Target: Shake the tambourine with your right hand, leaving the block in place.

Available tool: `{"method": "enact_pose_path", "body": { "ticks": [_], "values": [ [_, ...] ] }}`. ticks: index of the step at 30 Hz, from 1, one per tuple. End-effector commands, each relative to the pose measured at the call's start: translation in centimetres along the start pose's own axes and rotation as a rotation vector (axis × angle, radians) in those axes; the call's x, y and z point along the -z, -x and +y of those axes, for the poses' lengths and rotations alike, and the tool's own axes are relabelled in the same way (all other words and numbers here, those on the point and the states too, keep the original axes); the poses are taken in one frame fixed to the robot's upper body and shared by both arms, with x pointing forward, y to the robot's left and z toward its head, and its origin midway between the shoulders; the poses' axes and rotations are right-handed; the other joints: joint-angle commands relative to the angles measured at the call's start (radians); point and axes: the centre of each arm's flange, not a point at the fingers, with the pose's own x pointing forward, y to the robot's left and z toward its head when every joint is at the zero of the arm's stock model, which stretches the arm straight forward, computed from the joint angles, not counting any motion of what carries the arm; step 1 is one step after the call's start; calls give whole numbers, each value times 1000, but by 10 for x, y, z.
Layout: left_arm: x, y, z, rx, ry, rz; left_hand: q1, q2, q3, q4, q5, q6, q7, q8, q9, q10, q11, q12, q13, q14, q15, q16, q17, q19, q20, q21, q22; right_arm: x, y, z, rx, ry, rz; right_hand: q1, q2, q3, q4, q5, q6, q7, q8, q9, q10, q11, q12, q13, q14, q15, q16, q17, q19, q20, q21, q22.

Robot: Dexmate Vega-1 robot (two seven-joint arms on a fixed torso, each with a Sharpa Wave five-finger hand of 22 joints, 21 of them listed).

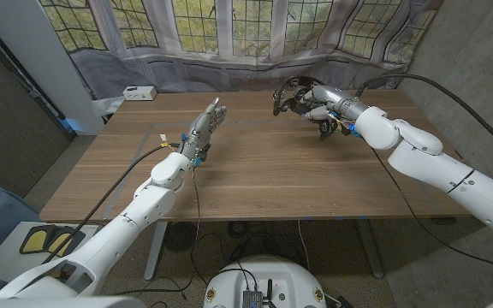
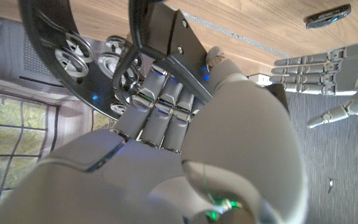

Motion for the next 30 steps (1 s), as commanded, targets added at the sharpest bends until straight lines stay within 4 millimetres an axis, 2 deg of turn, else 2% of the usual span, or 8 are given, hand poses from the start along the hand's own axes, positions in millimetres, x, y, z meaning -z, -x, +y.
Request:
{"method": "enact_pose_path", "body": {
  "ticks": [1,9,23,30],
  "values": [
    [-1,-2,3,-8,11,-14,-5,-2,1,-6,-1,3,-5,-3,2,1,0,-2,2,-3,0,0,2,-9,6,-5,6,1,-17,13,-99,82,37,57,56,6,3,6,104,-96,6,3,-4,0,0,4,9,-81,2,3,-6,-11,10,4],
    [1,-3,2,-2,22,-9,-5,-2,2,-7,-1,3,-5,-3,2,0,0,-2,2,-3,0,0,2,-9,6,-5,6,-5,-30,26,-176,150,35,56,57,7,4,6,104,-95,6,3,-3,0,0,4,9,-80,1,5,-7,-11,13,4],
    [2,-1,2,-1,20,-8,-5,-2,2,-7,-1,3,-4,-3,2,0,1,-2,2,-4,0,0,2,-9,6,-4,6,-9,-39,44,-252,189,32,56,57,7,4,6,104,-96,5,2,-2,3,1,4,9,-80,0,7,-9,-10,19,3],
    [1,0,1,0,19,-10,-5,-2,2,-8,-1,3,-4,-3,2,0,-2,-2,2,-4,1,0,2,-9,7,-4,6,-12,-44,55,-291,201,22,55,57,8,4,6,104,-98,5,2,-4,-3,0,5,10,-80,-1,7,-10,-9,22,3]
  ]
}}
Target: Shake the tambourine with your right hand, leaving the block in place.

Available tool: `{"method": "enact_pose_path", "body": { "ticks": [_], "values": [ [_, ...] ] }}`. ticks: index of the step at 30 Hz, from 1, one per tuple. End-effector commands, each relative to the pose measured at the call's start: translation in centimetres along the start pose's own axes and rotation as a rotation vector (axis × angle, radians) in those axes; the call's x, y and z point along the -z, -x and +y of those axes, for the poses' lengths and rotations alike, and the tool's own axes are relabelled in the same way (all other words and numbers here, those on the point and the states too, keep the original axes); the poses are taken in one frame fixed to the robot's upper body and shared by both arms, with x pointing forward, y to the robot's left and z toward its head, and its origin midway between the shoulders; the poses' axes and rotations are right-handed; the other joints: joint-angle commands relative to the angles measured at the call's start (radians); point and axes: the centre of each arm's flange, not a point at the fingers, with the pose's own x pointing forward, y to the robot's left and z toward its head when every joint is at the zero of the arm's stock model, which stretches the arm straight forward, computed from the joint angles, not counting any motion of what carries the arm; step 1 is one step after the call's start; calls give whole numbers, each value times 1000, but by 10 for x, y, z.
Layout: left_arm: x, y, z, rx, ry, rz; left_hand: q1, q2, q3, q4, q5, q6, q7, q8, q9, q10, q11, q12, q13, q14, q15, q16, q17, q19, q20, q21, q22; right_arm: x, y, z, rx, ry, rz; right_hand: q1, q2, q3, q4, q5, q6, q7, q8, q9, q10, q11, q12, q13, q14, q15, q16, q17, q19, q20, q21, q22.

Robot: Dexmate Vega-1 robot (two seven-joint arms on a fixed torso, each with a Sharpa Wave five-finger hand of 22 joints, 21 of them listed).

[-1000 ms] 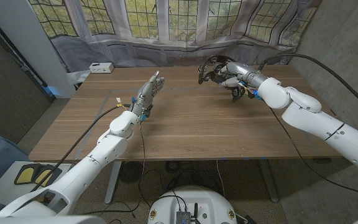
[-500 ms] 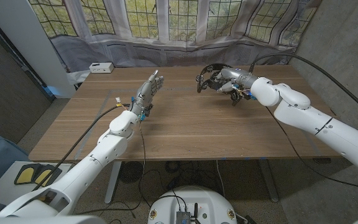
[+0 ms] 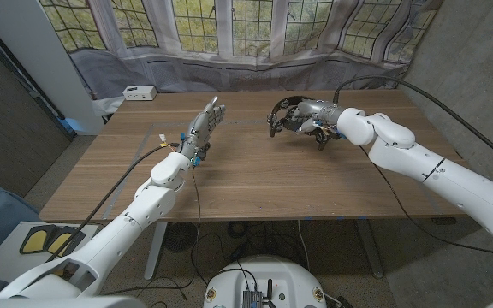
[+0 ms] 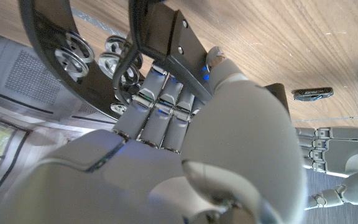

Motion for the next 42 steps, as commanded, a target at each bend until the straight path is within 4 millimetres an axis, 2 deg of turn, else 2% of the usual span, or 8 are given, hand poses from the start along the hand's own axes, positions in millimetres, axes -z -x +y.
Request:
{"method": "enact_pose_path", "body": {
  "ticks": [1,21,42],
  "values": [
    [0,2,-1,3,-1,0,-5,-2,5,-5,-1,3,-4,-3,2,0,-1,-2,2,-4,0,0,2,-4,2,-4,6,-9,-13,14,-71,41,-14,54,58,8,5,6,104,-98,6,2,-1,2,0,5,10,-79,2,1,-7,-10,6,5],
    [-4,8,-3,4,-7,0,-6,-2,6,-6,-1,2,-7,-3,2,1,-2,-2,2,-4,1,0,2,-6,2,-4,6,-22,-38,36,-160,70,-46,52,57,9,5,7,100,-97,4,2,-1,8,0,5,11,-79,0,4,-10,-7,15,4],
    [-2,10,-2,-7,-3,-1,-6,-1,7,-6,-1,3,-5,-3,2,1,-3,-2,2,-3,0,0,2,-6,2,-4,6,-17,-53,44,-187,56,-37,50,57,11,6,8,99,-97,4,2,-5,5,-2,5,7,-75,-5,8,-16,-8,22,3]
  ]
}}
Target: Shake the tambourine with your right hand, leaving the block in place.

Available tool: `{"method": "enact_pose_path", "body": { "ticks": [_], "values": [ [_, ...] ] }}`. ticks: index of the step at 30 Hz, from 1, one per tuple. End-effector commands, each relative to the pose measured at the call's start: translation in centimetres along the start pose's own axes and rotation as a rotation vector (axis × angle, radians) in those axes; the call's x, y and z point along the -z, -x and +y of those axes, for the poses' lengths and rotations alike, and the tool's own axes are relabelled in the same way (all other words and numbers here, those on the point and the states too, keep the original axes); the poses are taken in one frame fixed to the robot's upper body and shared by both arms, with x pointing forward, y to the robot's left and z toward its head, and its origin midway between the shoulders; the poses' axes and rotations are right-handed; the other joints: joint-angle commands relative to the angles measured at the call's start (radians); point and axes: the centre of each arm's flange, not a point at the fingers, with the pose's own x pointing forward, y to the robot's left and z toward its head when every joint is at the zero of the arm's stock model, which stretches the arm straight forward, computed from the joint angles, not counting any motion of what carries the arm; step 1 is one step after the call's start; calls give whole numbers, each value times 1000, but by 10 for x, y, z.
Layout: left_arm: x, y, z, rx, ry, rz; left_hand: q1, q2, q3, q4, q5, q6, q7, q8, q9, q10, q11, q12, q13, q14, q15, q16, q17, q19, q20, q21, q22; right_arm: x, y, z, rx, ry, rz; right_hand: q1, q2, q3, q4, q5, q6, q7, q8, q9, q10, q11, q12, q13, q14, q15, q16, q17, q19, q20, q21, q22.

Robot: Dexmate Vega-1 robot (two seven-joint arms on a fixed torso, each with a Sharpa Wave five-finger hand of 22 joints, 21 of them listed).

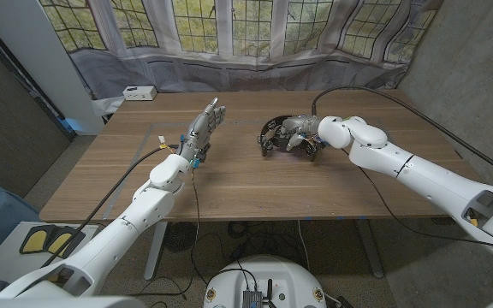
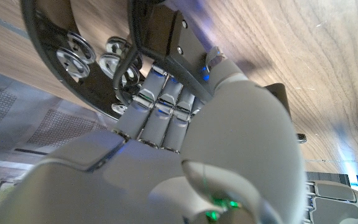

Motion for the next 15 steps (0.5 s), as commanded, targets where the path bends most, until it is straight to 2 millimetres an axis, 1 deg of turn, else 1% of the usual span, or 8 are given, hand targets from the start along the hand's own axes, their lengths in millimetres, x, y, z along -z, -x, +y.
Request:
{"method": "enact_pose_path", "body": {
  "ticks": [1,15],
  "values": [
    [1,1,1,-9,4,0,-6,-1,3,-3,-1,3,-6,-3,2,1,-3,-2,2,-4,0,0,2,-7,3,-4,4,2,-12,3,-22,-7,-1,48,60,11,5,5,100,-94,3,1,-6,5,-2,5,7,-75,4,3,-6,-11,7,4],
    [4,3,3,-18,8,3,-7,-2,4,-3,-1,4,-5,-2,2,1,-1,-1,2,-5,1,0,2,-7,4,-4,4,5,-20,6,-29,-5,3,47,61,12,5,5,97,-93,2,2,-12,2,-2,6,3,-74,2,7,-10,-10,12,3]
  ]
}}
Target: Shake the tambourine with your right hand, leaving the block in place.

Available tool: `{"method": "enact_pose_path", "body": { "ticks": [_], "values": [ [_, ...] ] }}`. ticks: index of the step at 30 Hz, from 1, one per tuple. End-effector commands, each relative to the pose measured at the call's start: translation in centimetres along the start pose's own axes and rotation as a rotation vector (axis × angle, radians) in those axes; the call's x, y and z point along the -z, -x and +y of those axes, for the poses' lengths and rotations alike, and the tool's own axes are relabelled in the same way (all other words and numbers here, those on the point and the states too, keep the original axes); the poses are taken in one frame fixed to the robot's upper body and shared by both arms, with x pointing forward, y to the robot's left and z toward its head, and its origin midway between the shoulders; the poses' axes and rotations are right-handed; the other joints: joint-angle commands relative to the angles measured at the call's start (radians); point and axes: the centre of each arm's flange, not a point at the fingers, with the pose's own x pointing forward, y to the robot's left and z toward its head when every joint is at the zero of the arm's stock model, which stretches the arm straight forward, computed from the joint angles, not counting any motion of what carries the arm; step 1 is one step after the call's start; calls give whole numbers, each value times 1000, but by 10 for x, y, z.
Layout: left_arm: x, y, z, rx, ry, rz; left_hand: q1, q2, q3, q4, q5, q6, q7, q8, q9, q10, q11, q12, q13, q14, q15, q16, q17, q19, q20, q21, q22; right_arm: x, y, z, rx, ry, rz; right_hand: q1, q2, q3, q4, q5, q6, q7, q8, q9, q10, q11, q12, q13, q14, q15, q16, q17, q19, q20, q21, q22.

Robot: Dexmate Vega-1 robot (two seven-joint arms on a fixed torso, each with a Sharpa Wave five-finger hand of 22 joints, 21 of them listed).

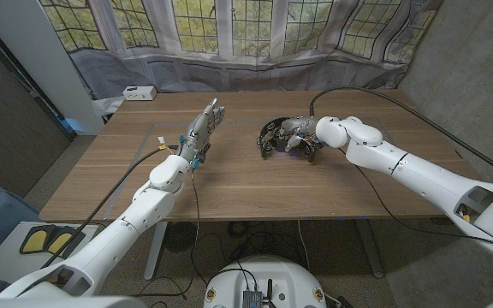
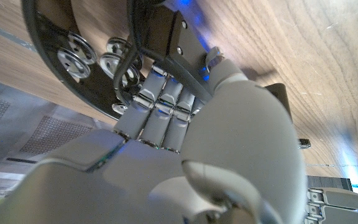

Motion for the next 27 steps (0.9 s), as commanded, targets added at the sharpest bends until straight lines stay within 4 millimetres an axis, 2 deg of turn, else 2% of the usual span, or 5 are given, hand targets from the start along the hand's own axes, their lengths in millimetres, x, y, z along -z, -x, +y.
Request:
{"method": "enact_pose_path", "body": {
  "ticks": [1,27],
  "values": [
    [2,2,2,-11,4,-1,-7,-2,4,-3,-1,5,-6,-2,2,1,-1,-2,2,-5,1,0,2,-7,3,-4,4,2,-8,3,-11,4,5,50,58,11,5,6,99,-91,2,2,-6,-3,-2,6,5,-72,5,5,-3,-12,6,2],
    [2,-1,-1,-7,0,8,-8,-2,5,-4,-1,5,-7,-2,2,1,-2,-2,2,-4,0,0,2,-7,4,-4,4,7,-17,15,-40,6,18,46,61,15,7,8,91,-92,0,3,-15,-1,0,12,-3,-68,1,13,-19,-8,12,2]
  ]
}}
